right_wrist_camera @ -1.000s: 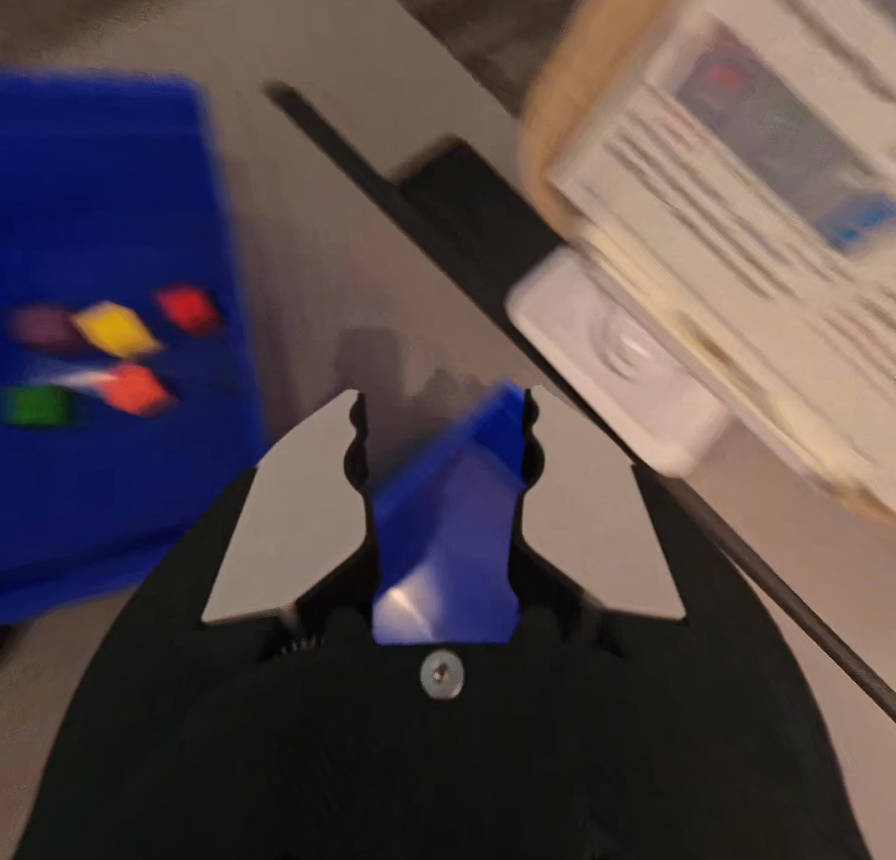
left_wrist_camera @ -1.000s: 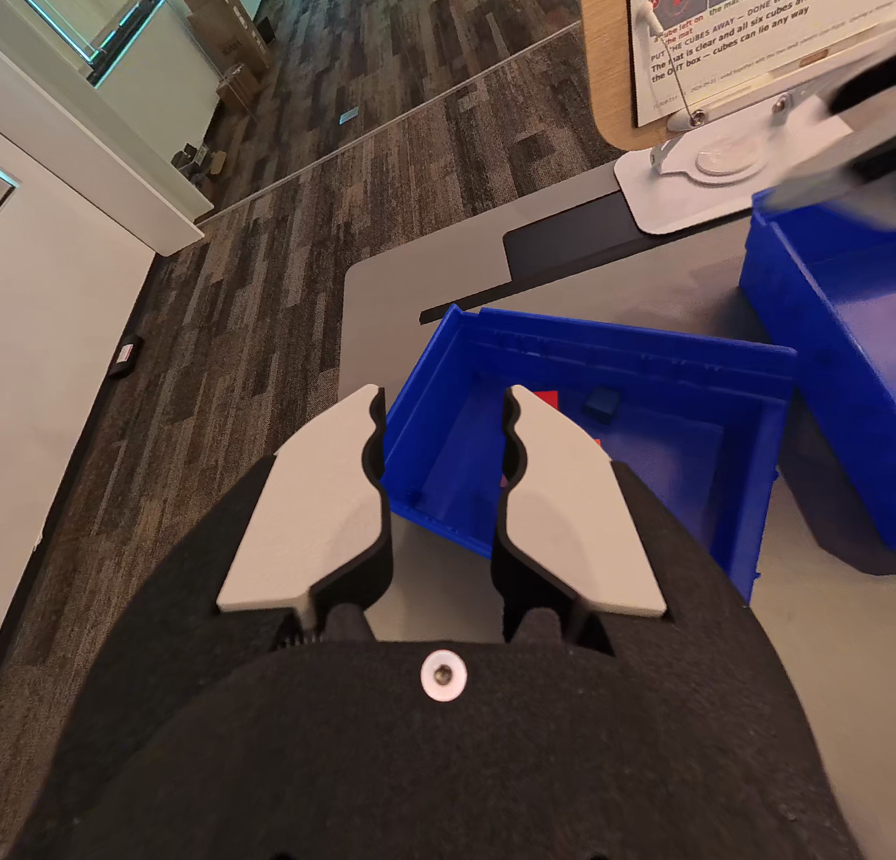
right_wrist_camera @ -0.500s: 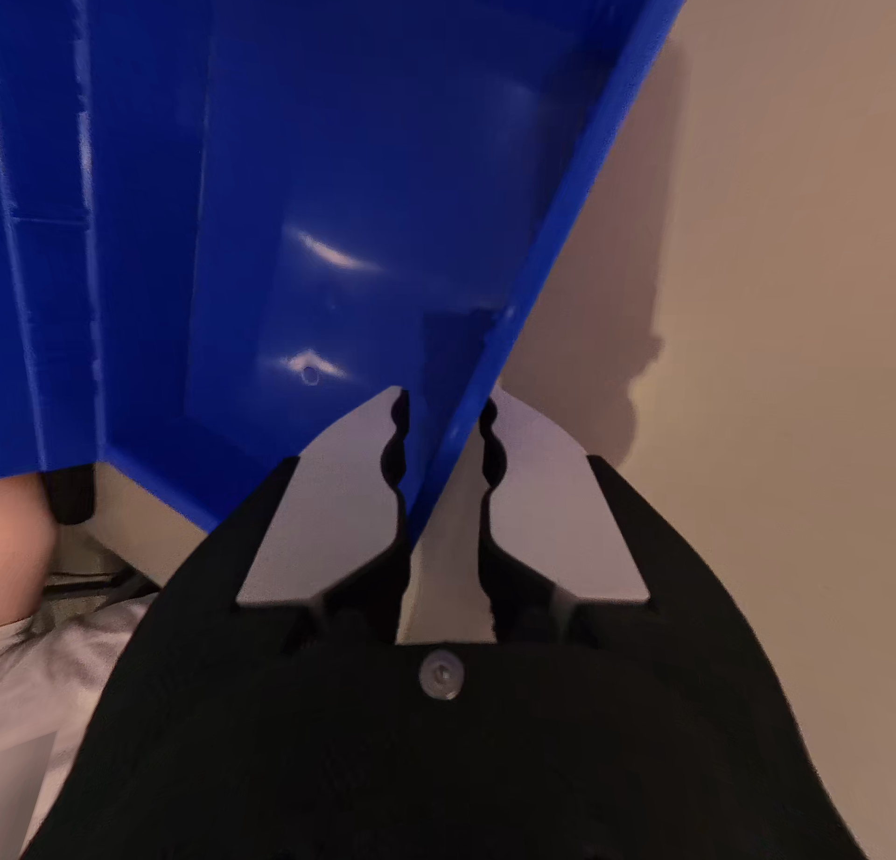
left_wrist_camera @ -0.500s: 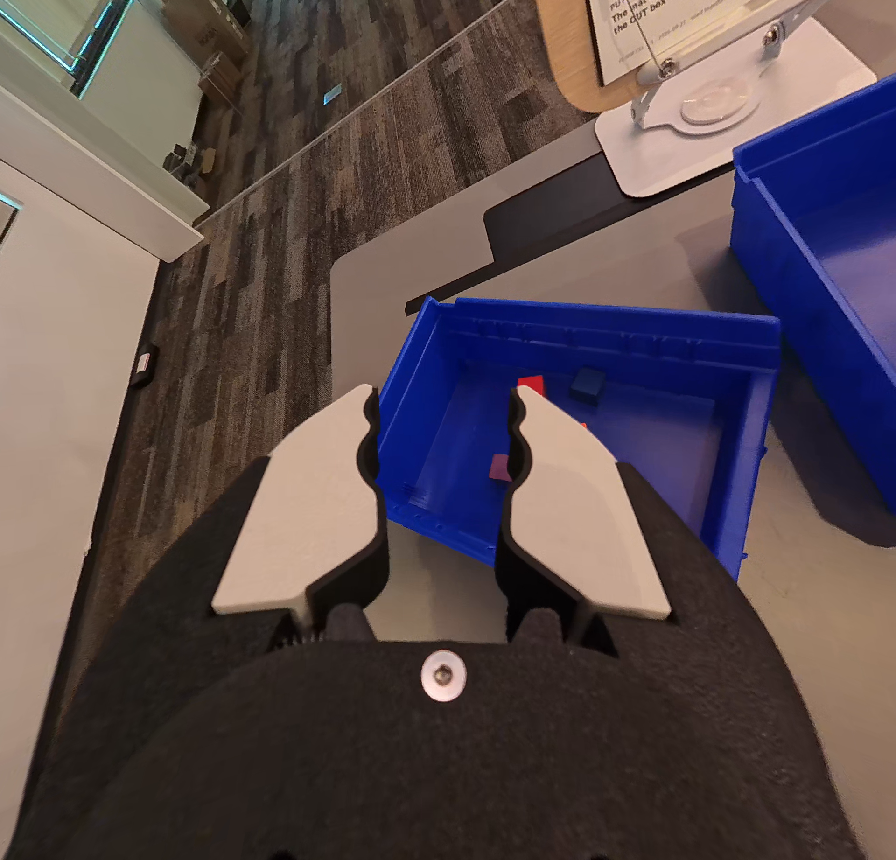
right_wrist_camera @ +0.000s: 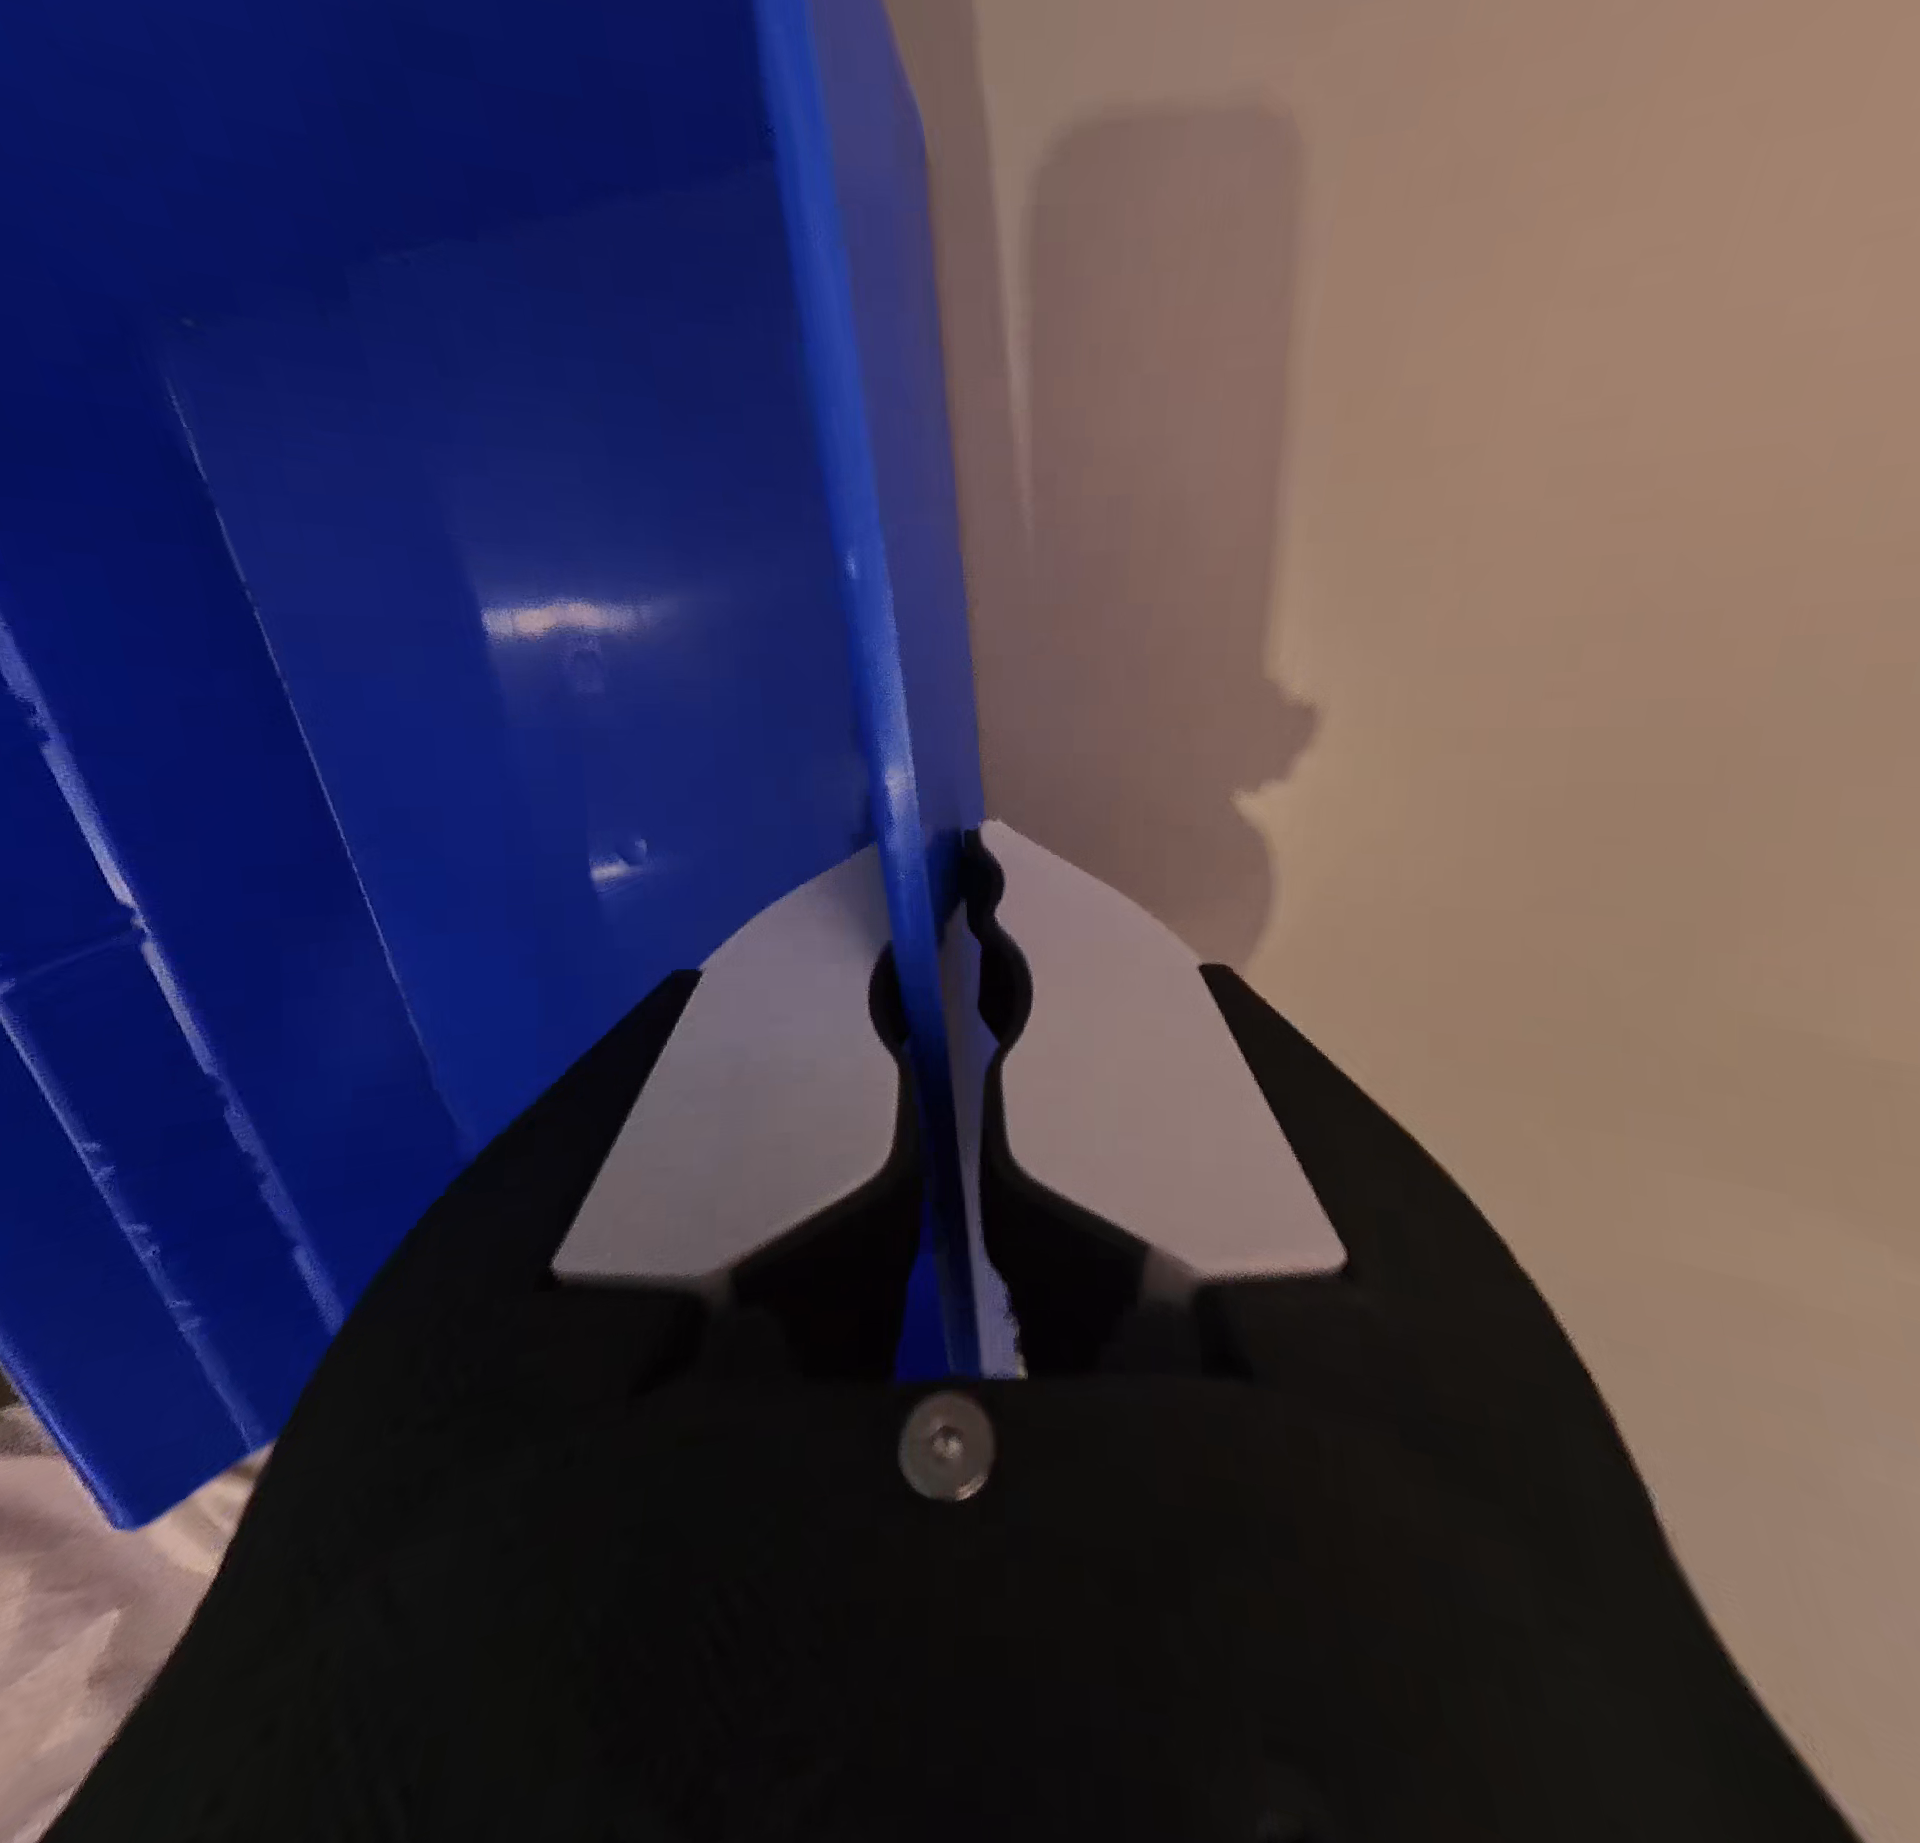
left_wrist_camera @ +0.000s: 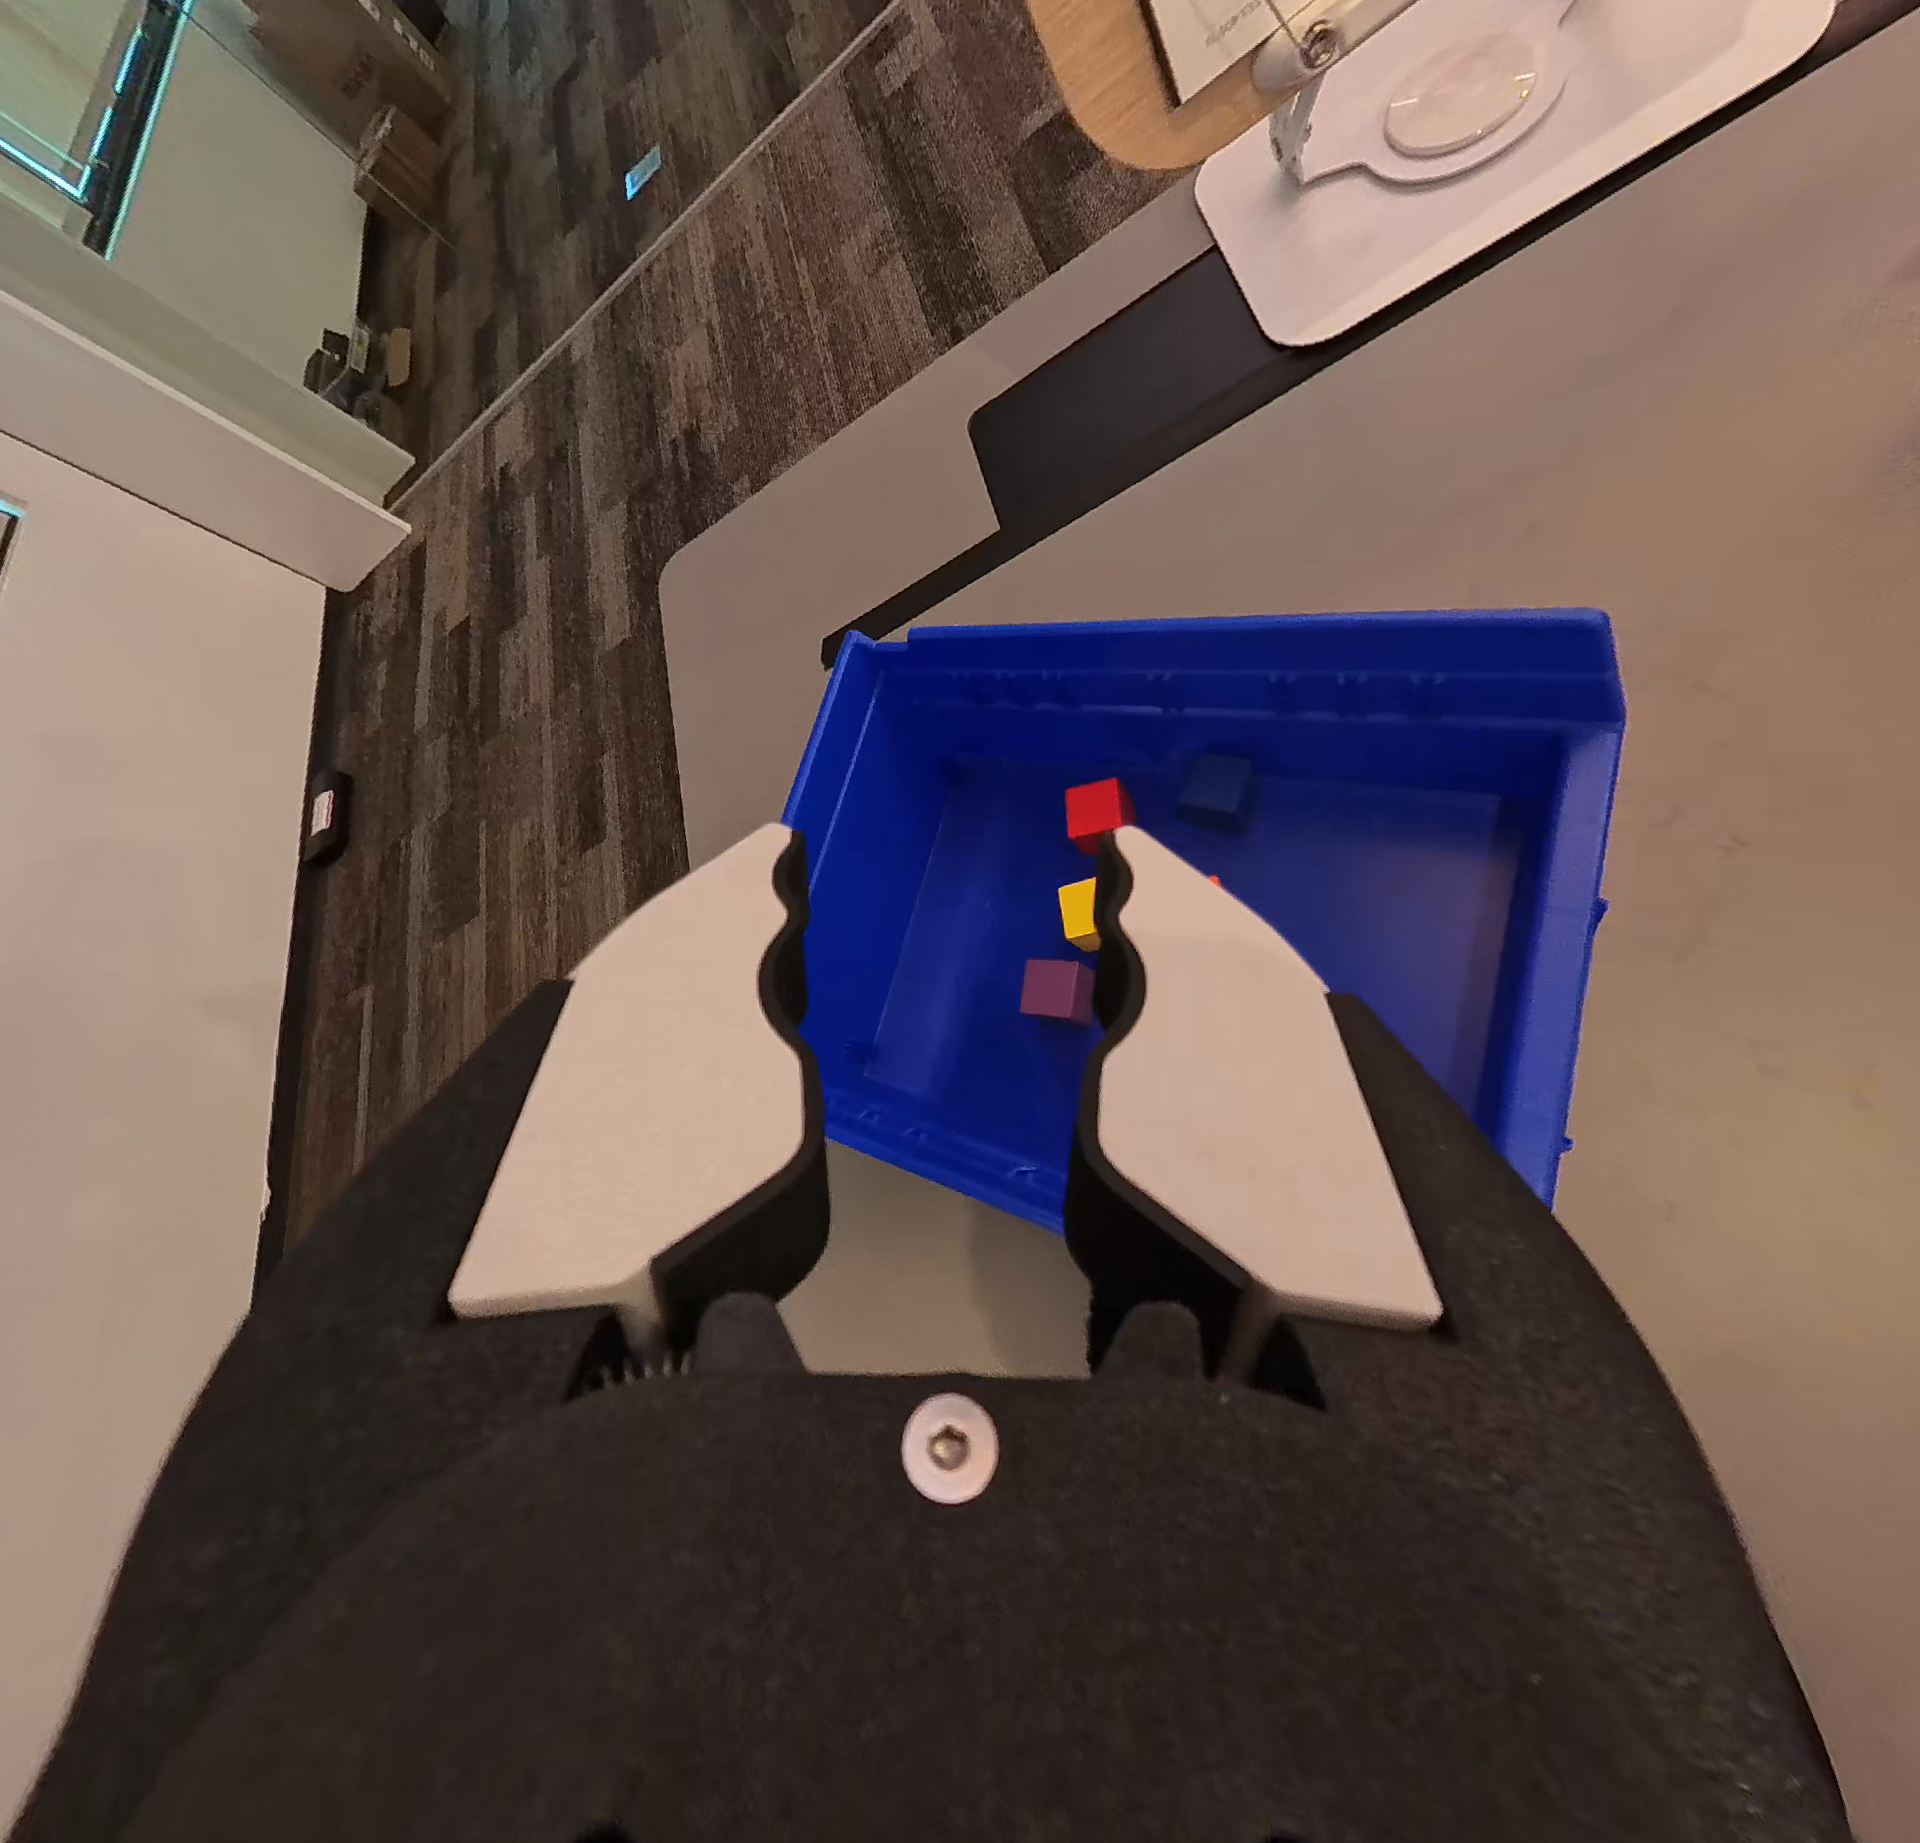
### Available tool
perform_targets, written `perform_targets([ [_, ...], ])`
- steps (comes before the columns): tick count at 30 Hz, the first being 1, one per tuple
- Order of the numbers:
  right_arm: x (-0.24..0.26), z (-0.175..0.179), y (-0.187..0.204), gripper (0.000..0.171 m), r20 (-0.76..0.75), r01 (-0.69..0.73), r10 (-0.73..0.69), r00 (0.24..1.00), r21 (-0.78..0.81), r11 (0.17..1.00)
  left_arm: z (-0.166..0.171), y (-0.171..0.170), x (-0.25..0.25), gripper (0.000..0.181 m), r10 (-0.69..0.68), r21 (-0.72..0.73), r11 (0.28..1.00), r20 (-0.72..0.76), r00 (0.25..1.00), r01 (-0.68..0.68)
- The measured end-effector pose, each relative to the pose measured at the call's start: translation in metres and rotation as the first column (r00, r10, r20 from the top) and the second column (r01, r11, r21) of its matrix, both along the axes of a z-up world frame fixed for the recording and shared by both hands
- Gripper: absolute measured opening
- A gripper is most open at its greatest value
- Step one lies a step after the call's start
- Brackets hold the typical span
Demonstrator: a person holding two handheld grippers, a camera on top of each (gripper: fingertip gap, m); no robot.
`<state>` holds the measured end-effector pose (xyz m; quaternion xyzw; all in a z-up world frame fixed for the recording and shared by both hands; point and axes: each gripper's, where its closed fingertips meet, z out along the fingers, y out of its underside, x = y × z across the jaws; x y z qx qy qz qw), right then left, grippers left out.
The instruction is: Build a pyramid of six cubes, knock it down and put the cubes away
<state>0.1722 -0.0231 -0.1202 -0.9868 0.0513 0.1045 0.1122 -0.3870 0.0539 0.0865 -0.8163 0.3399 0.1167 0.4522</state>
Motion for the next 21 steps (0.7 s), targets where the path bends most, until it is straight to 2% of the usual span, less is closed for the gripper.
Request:
perform_targets([
  [5, 0.073, -0.001, -0.035, 0.007, 0.027, 0.136, -0.136, 0.990, 0.016, 0.991, 0.002, 0.001, -0.005, 0.054, 0.020, 0.002, 1.000, 0.011, 1.000, -0.020],
  [9, 0.111, -0.001, -0.056, 0.007, 0.025, 0.207, -0.208, 0.978, 0.024, 0.978, -0.002, 0.005, -0.011, 0.054, 0.047, -0.017, 0.999, 0.007, 0.999, -0.046],
  [18, 0.142, -0.001, -0.070, 0.007, 0.014, 0.238, -0.240, 0.971, 0.063, 0.969, -0.015, 0.012, -0.031, 0.055, 0.117, -0.078, 0.990, 0.004, 0.993, -0.116],
  [21, 0.145, 0.000, -0.068, 0.009, 0.034, 0.231, -0.236, 0.971, 0.110, 0.967, -0.025, 0.015, -0.048, 0.061, 0.192, -0.135, 0.973, 0.015, 0.981, -0.188],
])
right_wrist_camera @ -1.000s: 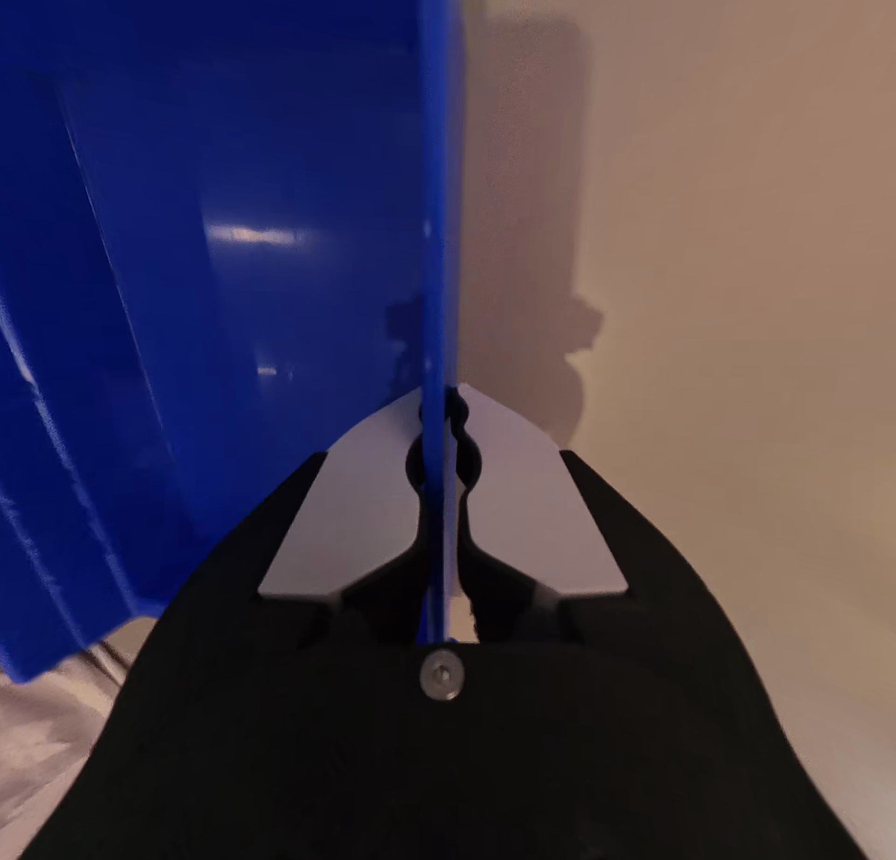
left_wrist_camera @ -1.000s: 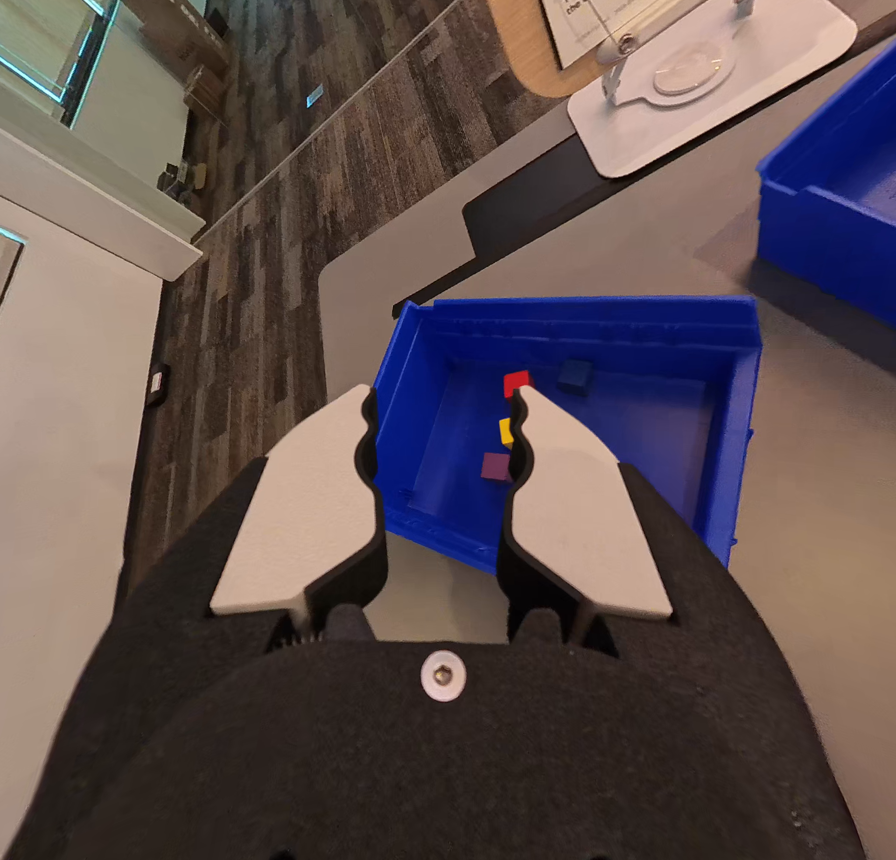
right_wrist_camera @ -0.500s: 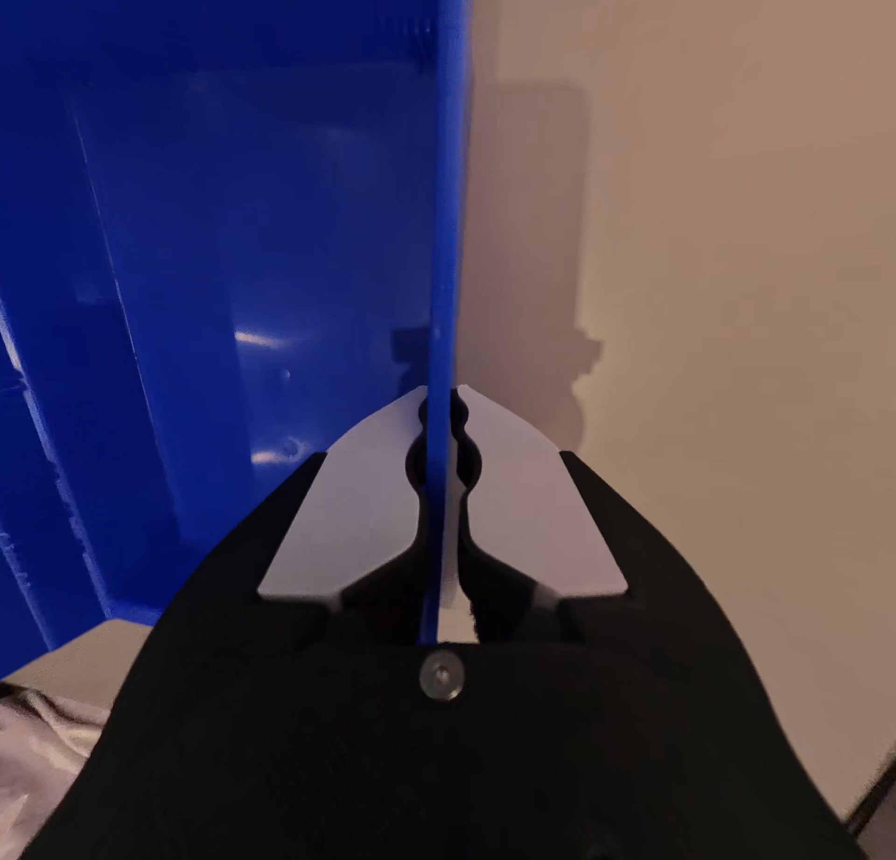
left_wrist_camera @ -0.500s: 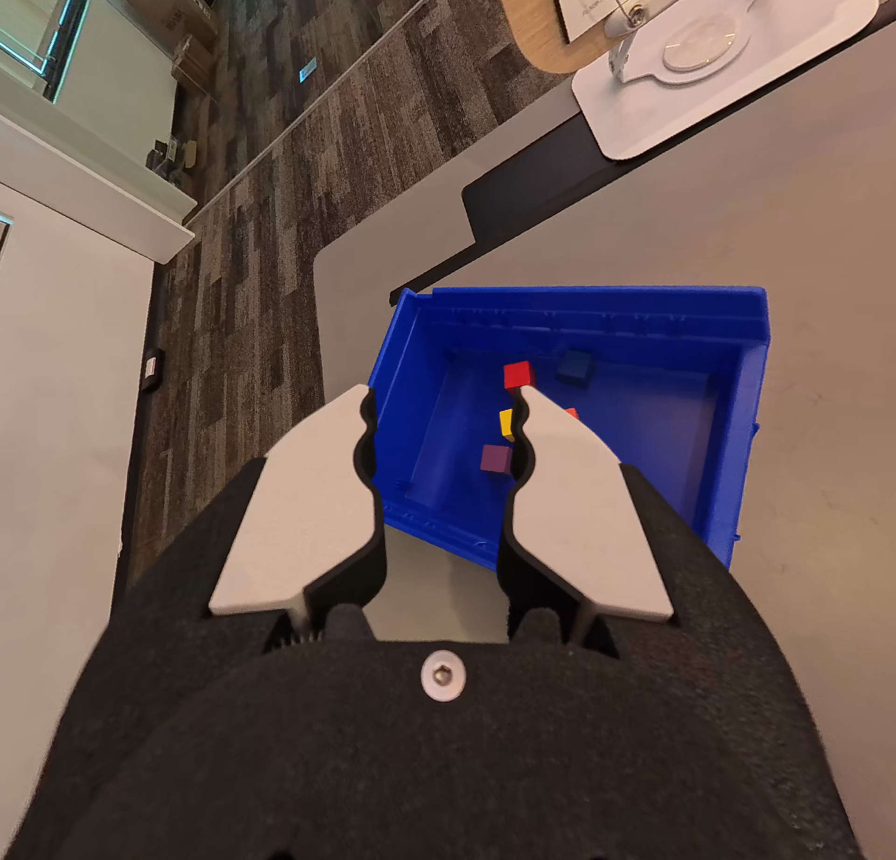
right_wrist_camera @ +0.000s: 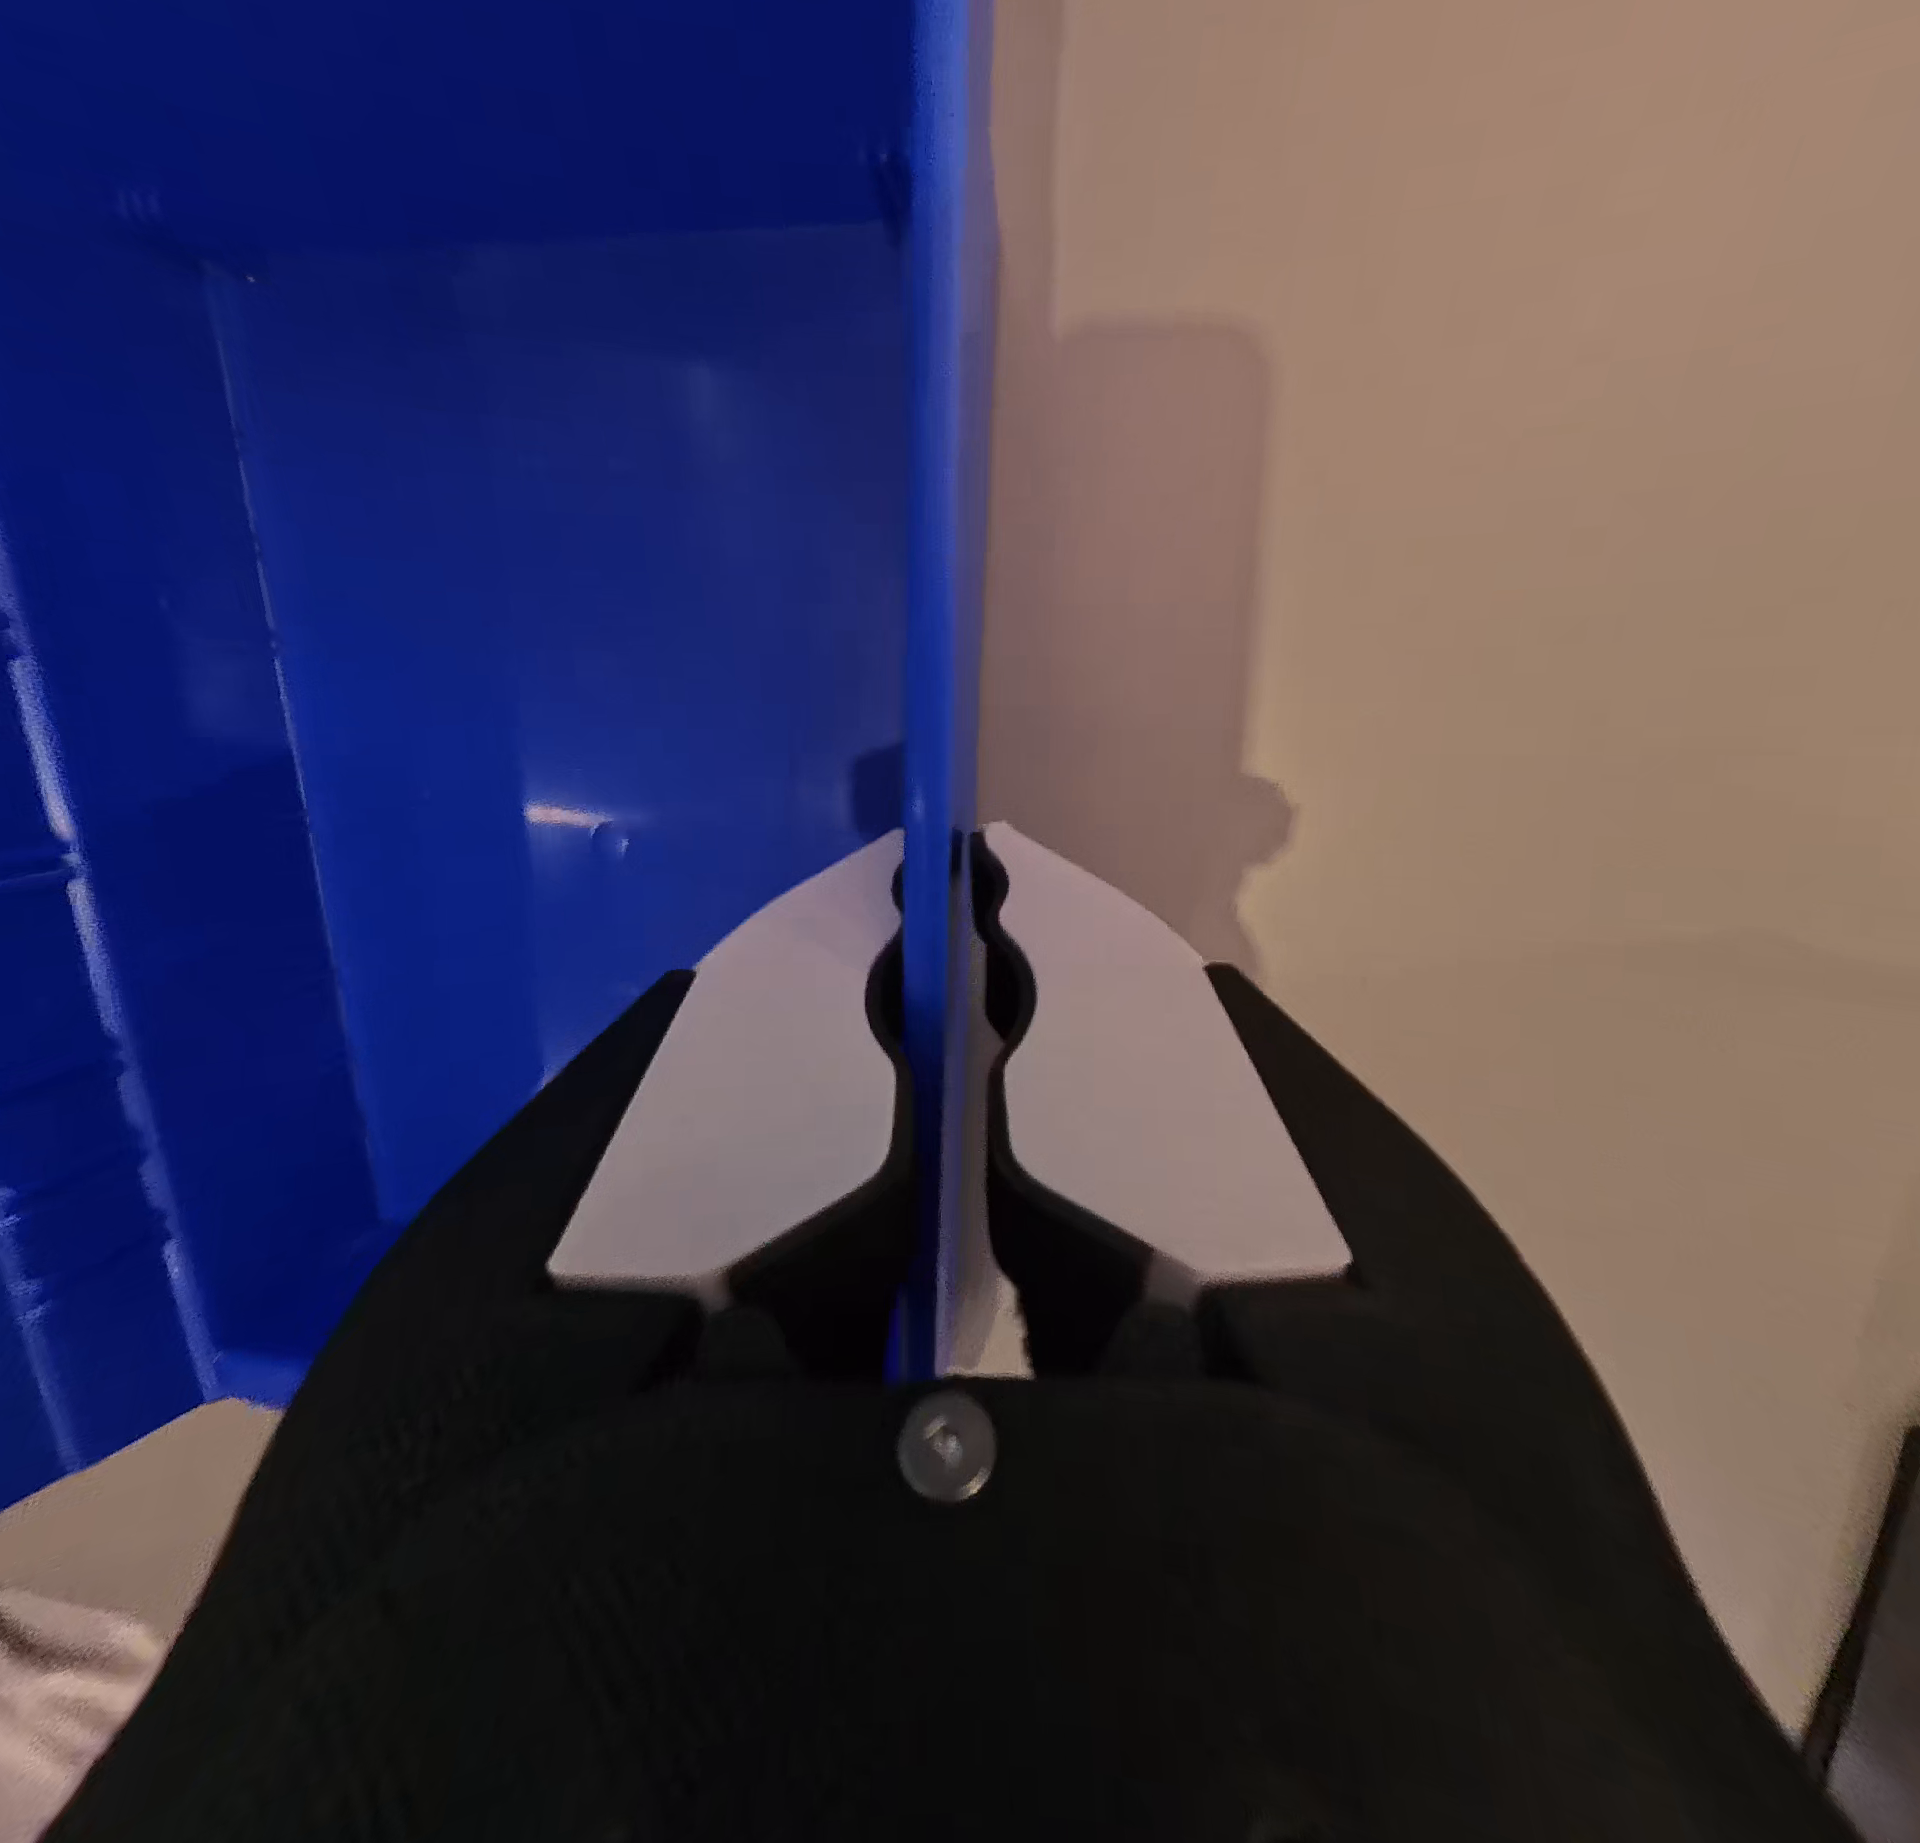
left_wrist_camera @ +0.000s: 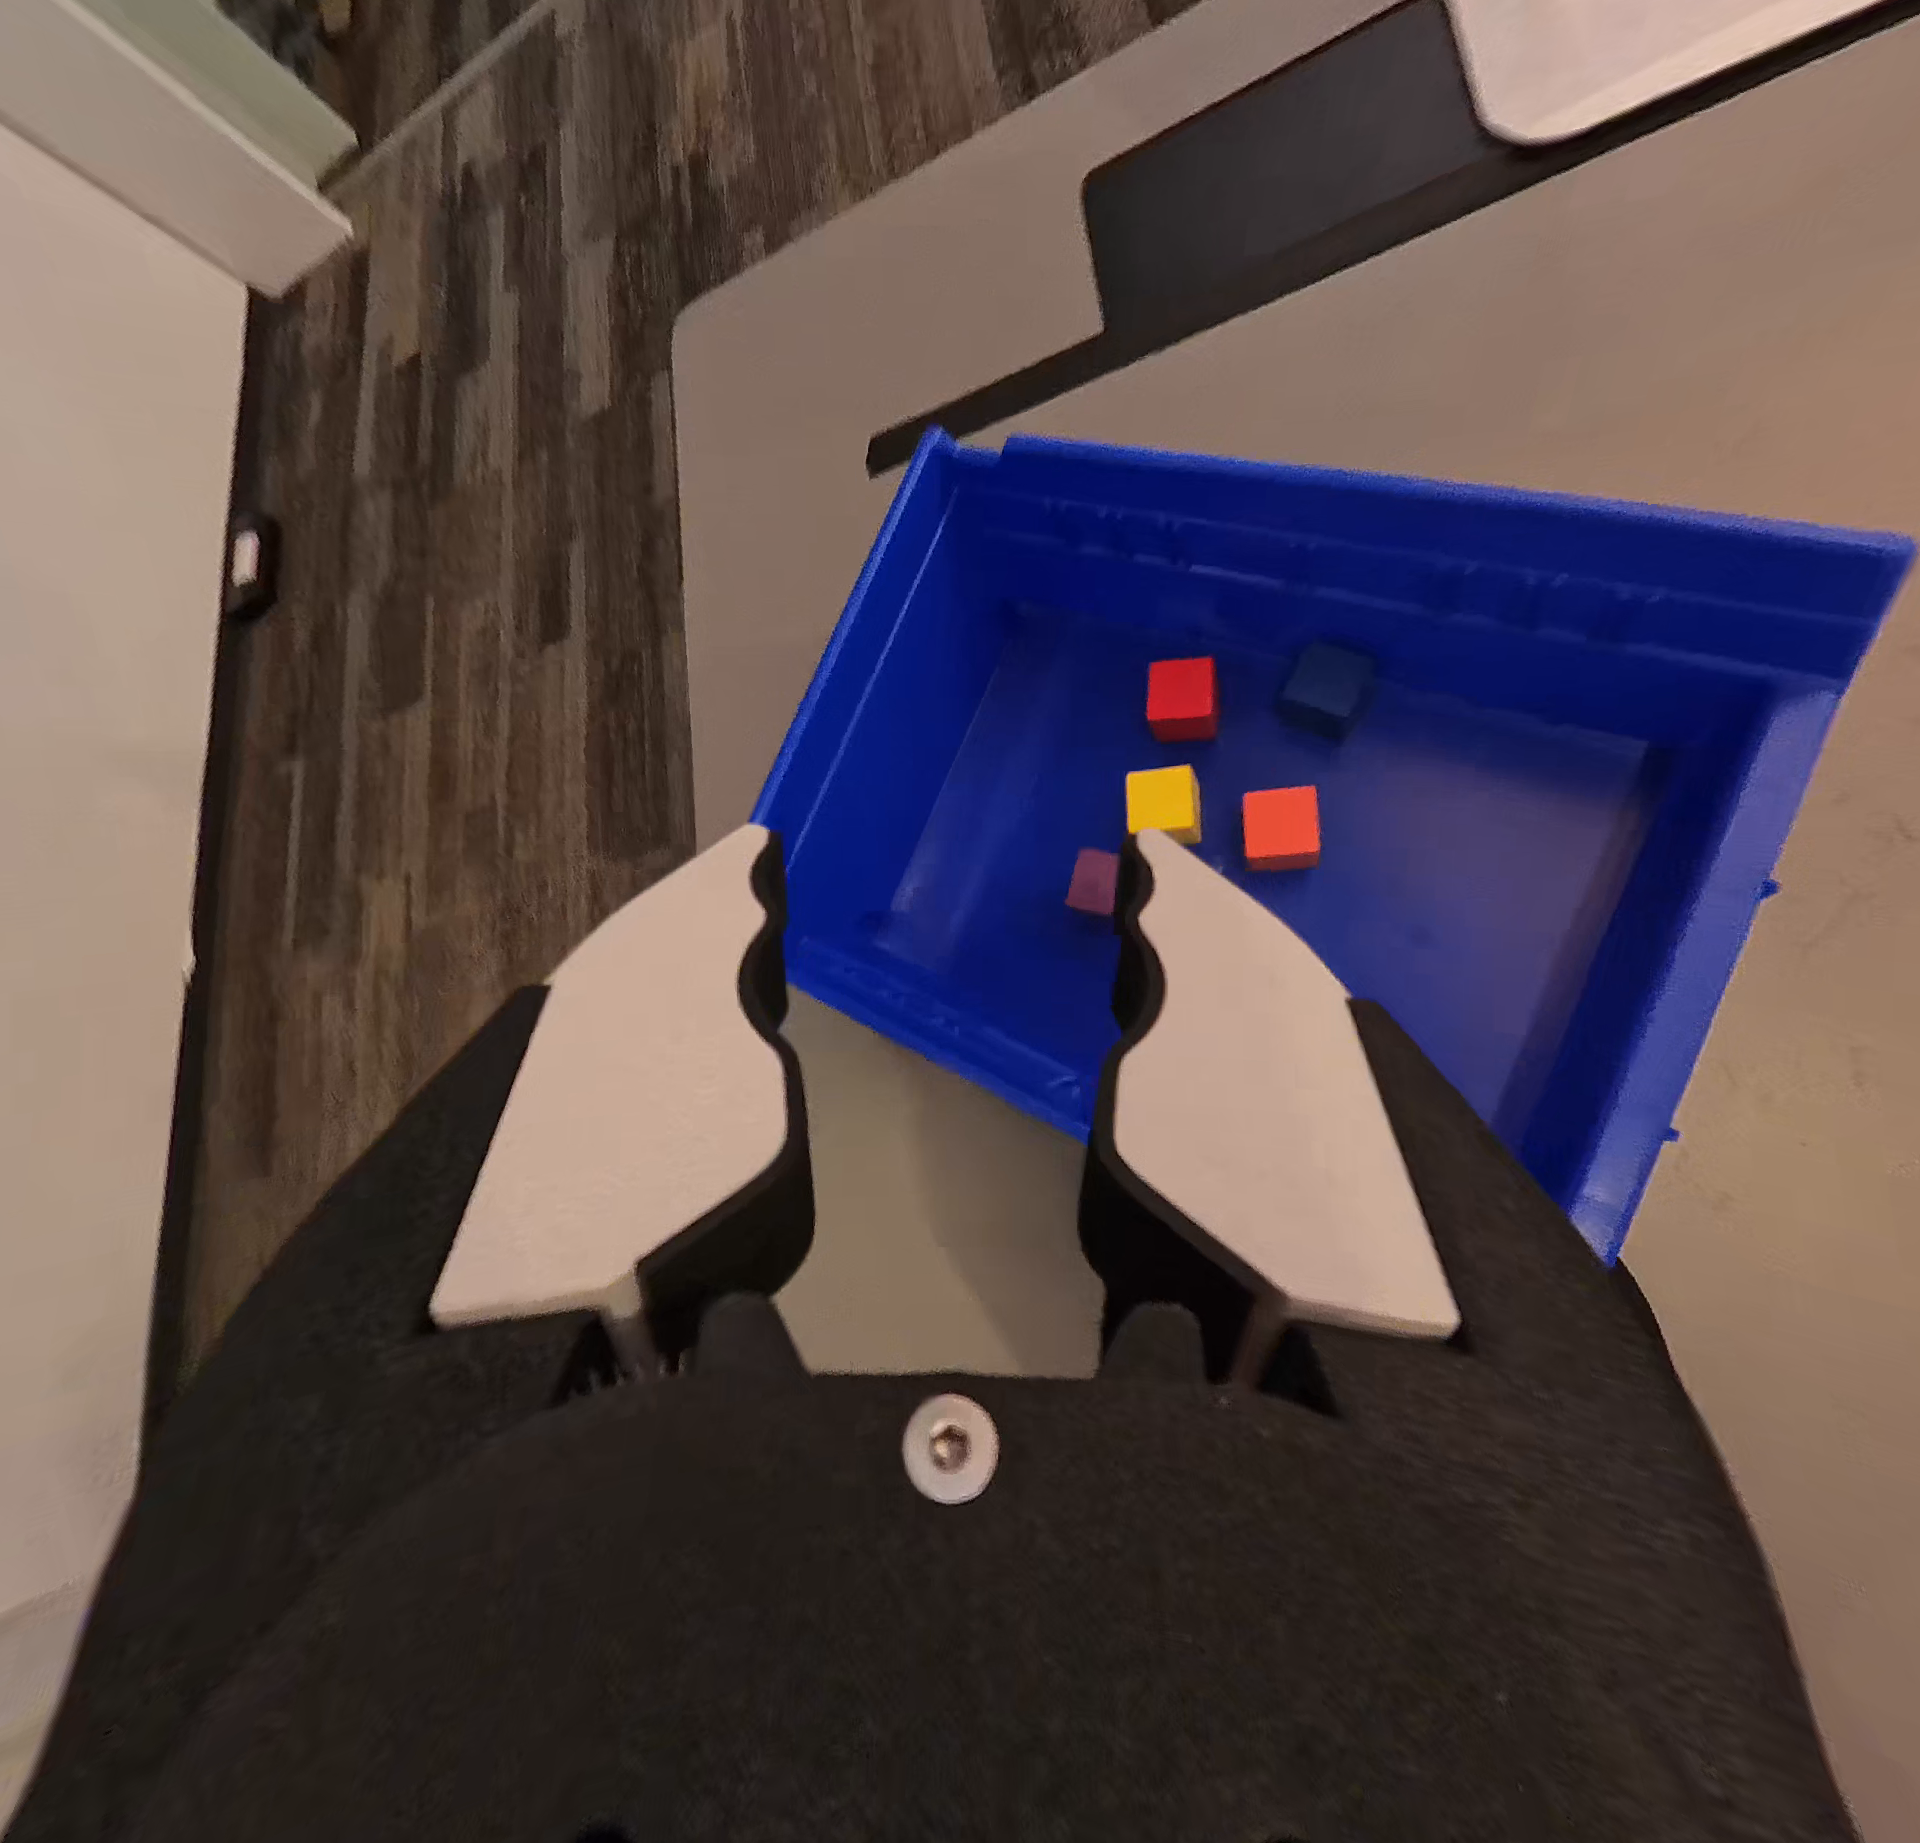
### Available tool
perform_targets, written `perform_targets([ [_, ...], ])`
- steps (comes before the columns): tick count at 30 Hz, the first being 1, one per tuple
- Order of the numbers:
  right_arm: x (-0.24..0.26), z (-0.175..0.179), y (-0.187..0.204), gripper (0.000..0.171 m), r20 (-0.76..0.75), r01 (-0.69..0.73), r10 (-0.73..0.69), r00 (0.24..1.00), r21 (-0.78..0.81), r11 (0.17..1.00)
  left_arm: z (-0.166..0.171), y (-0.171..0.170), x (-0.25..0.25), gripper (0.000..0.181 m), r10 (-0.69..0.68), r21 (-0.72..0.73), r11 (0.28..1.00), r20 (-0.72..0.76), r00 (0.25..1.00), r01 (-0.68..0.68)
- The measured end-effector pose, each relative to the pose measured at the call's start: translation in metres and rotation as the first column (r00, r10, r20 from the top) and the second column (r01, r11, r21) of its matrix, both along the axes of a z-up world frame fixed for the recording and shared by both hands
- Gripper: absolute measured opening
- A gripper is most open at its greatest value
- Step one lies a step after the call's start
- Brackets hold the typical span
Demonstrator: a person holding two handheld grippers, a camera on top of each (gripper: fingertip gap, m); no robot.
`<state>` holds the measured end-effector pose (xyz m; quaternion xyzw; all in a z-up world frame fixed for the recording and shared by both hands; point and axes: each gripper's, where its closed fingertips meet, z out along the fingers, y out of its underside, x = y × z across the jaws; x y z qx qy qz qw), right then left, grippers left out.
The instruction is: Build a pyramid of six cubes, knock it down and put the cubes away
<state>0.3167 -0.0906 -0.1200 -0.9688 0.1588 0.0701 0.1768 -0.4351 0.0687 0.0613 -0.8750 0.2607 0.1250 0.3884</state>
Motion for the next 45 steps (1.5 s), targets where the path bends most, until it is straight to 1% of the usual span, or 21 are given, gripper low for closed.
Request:
perform_targets([
  [2, 0.014, 0.004, -0.001, 0.034, 0.122, 0.018, -0.020, 0.992, 0.013, 1.000, -0.006, 0.005, -0.013, 0.065, 0.063, -0.031, 0.998, 0.007, 0.998, -0.063],
  [4, 0.026, 0.018, 0.003, 0.048, 0.265, 0.011, -0.036, 0.964, 0.094, 0.995, -0.003, 0.013, -0.023, 0.064, 0.126, -0.007, 0.992, 0.018, 0.992, -0.126],
  [6, 0.031, 0.038, 0.008, 0.050, 0.352, 0.018, -0.090, 0.931, 0.202, 0.979, 0.005, 0.022, -0.024, 0.065, 0.153, 0.045, 0.987, 0.027, 0.988, -0.154],
  [8, 0.030, 0.059, 0.012, 0.050, 0.407, 0.015, -0.145, 0.902, 0.306, 0.952, 0.022, 0.032, -0.031, 0.071, 0.214, 0.156, 0.965, -0.015, 0.977, -0.210],
  [10, 0.022, 0.081, 0.017, 0.050, 0.431, -0.003, -0.191, 0.882, 0.411, 0.912, 0.040, 0.039, -0.033, 0.073, 0.272, 0.263, 0.929, -0.007, 0.962, -0.261],
  [11, 0.014, 0.091, 0.020, 0.050, 0.423, -0.014, -0.203, 0.883, 0.457, 0.889, 0.048, 0.041, -0.031, 0.073, 0.287, 0.304, 0.912, 0.006, 0.958, -0.275],
  [14, -0.018, 0.120, 0.037, 0.050, 0.375, -0.062, -0.194, 0.906, 0.572, 0.818, 0.070, 0.041, -0.033, 0.075, 0.341, 0.429, 0.850, -0.006, 0.940, -0.306],
  [15, -0.030, 0.130, 0.044, 0.050, 0.371, -0.086, -0.180, 0.911, 0.599, 0.796, 0.077, 0.041, -0.029, 0.072, 0.336, 0.468, 0.831, 0.007, 0.942, -0.300],
  [17, -0.055, 0.148, 0.057, 0.050, 0.374, -0.141, -0.141, 0.917, 0.632, 0.762, 0.083, 0.040, -0.018, 0.067, 0.294, 0.499, 0.822, 0.038, 0.955, -0.273],
  [19, -0.078, 0.157, 0.067, 0.050, 0.379, -0.183, -0.103, 0.920, 0.646, 0.741, 0.086, 0.037, -0.012, 0.067, 0.287, 0.511, 0.818, 0.035, 0.957, -0.264],
  [22, -0.107, 0.157, 0.081, 0.050, 0.403, -0.257, -0.032, 0.915, 0.642, 0.723, 0.086, 0.035, -0.003, 0.068, 0.263, 0.514, 0.825, 0.015, 0.965, -0.233],
  [25, -0.112, 0.143, 0.084, 0.050, 0.451, -0.295, 0.003, 0.893, 0.578, 0.761, 0.085, 0.035, 0.003, 0.068, 0.245, 0.507, 0.834, 0.012, 0.970, -0.217],
  [32, -0.104, 0.130, 0.083, 0.050, 0.404, -0.268, 0.014, 0.915, 0.581, 0.769, 0.076, 0.036, 0.012, 0.071, 0.223, 0.476, 0.859, -0.013, 0.975, -0.190],
  [36, -0.099, 0.119, 0.084, 0.050, 0.370, -0.252, 0.027, 0.929, 0.576, 0.777, 0.059, 0.038, 0.002, 0.075, 0.229, 0.393, 0.896, -0.009, 0.973, -0.207],
  [38, -0.099, 0.113, 0.084, 0.050, 0.349, -0.246, 0.039, 0.936, 0.573, 0.781, 0.054, 0.039, -0.011, 0.077, 0.255, 0.360, 0.901, 0.010, 0.967, -0.242],
  [41, -0.100, 0.107, 0.082, 0.050, 0.327, -0.249, 0.060, 0.943, 0.576, 0.778, 0.054, 0.038, -0.027, 0.077, 0.271, 0.348, 0.895, 0.070, 0.960, -0.278],
  [45, -0.100, 0.111, 0.082, 0.050, 0.312, -0.250, 0.065, 0.948, 0.601, 0.759, 0.066, 0.037, -0.027, 0.075, 0.227, 0.385, 0.883, 0.151, 0.962, -0.268],
])
